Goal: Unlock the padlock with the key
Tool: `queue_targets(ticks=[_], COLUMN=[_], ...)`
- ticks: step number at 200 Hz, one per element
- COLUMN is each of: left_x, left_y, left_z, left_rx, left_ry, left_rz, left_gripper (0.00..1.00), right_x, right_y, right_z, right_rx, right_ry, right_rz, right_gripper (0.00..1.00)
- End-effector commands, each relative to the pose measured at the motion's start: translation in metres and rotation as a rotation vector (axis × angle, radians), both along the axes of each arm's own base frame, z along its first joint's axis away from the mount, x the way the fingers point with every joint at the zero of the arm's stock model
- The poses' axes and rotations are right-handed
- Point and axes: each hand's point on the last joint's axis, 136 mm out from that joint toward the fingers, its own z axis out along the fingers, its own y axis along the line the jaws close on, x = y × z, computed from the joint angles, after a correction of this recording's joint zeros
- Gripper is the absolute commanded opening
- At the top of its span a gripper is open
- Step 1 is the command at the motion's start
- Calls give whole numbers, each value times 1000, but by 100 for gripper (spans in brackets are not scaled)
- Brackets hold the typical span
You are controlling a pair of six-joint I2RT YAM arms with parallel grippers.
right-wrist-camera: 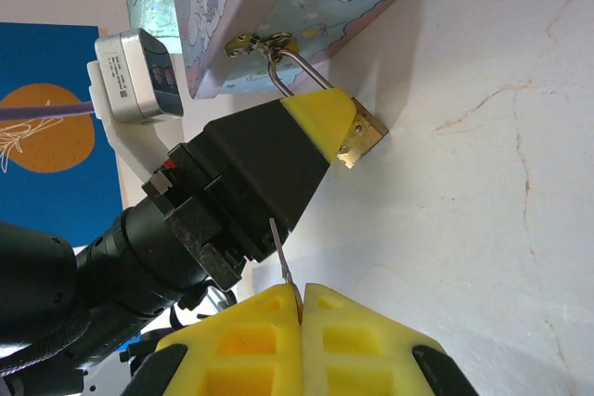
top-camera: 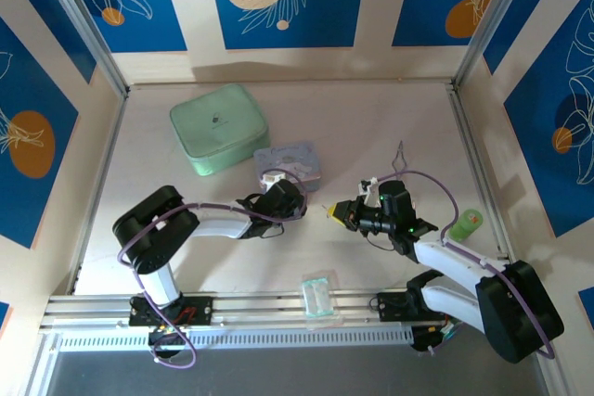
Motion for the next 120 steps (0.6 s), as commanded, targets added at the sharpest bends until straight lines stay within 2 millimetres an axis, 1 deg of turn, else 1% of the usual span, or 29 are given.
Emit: queue_targets(ticks=[1,34,50,62,75,89,95,107,112,120], left_x=[-1,-2,-3,-4,-5,-6,-6,-6,-7,-7], left_y=[-6,-12,-16,-16,-16,-16,-16,-16,-17,-17], left_z=[-17,-16,-16,-18,-19,-20,-19,-18,-17,-16], left_rx=[-7,-33,-45,-44,-51,-54,-57,-64,-69,-76], left_ry=[43,46,46,54,55,57,58,62,63,63], left_rz=[-8,-18,-33,-33,-36,-32,-34,-35,-35,-31], left_gripper=[45,43,34,32,26,25,21,20,17,16], right_x=[-2,0,0,1,1,1,1,1,1,2], right_y=[2,5,8,10,12,15,15,17,18,19], right_z=[-5,-8,-11,-13,-15,-17,-18,-19,-20,-21], right_rx=[-1,-3,-4,-2,-3,-4,-4,-4,-4,-4], right_ry=[2,9,14,16,19,21,24,26,27,30], right_rz=[14,14,13,16,19,22,24,26,28,28], right_gripper=[0,0,0,0,0,0,0,0,0,0])
